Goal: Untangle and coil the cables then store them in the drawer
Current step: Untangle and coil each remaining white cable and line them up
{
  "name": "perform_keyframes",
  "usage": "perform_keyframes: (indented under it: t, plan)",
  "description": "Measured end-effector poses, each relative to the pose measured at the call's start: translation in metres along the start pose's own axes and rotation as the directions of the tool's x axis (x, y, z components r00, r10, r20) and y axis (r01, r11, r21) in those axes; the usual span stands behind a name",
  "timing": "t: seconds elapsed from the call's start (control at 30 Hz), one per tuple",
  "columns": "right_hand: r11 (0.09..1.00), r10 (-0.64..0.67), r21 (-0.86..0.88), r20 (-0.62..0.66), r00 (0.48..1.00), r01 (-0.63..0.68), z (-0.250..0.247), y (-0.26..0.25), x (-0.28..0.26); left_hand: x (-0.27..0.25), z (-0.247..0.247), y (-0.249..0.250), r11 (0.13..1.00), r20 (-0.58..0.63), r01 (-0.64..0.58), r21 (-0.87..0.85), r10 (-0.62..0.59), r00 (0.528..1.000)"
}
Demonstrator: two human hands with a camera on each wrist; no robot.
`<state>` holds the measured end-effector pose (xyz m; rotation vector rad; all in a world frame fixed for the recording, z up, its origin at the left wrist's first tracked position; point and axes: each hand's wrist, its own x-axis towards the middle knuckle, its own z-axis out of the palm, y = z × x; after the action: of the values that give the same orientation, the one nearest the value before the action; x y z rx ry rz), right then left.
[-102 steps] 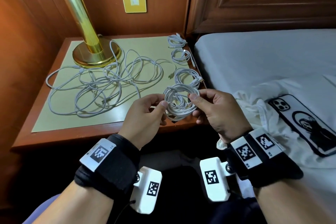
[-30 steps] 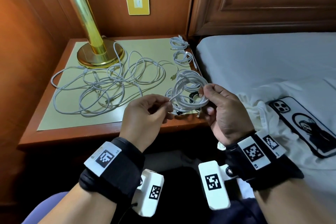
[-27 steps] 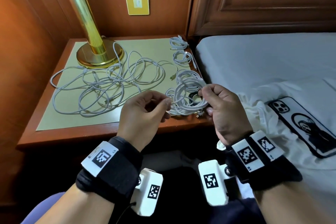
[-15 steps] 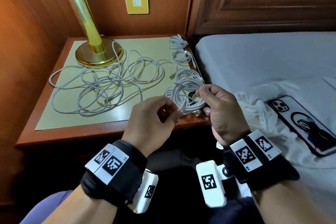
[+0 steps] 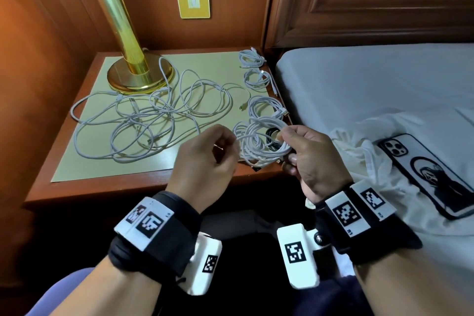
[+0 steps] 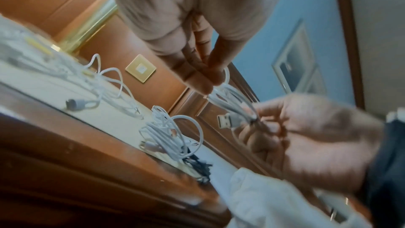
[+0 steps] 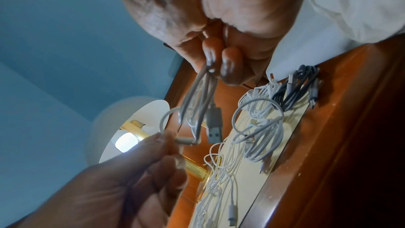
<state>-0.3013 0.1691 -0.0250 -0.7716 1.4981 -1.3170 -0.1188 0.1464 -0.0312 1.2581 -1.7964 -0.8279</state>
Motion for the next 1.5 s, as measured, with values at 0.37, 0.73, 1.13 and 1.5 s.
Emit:
perform_keyframes:
  t: [0.37,0.73,1.13,1.5]
  plan:
    - [0.979,-0.117,-0.175,-0.063,0.991,0.105,-0.003,0.005,0.005,0.001,0.003,0.005,0.760,0.118,0.197,-0.619,-0.157,0.980]
    - [0.961,-0.157,-0.244,-0.084,0.984,0.133,-0.002,0.005,0.007,-0.001,0.006,0.005,0.818,0.105,0.181,-0.546,-0.148,0.983]
    - [0.973,0.009,0.228,0.058,0.998,-0.022,0.007,-0.014,-0.010,-0.001,0.011,0.002,0.799,0.140,0.299,-0.522,-0.265,0.954]
    - [0.939,0.061,0.331,0.089,0.994,-0.088,-0.001,-0.019,-0.008,0.003,-0.002,0.009,0.643,0.244,0.297,-0.706,-0.173,0.954]
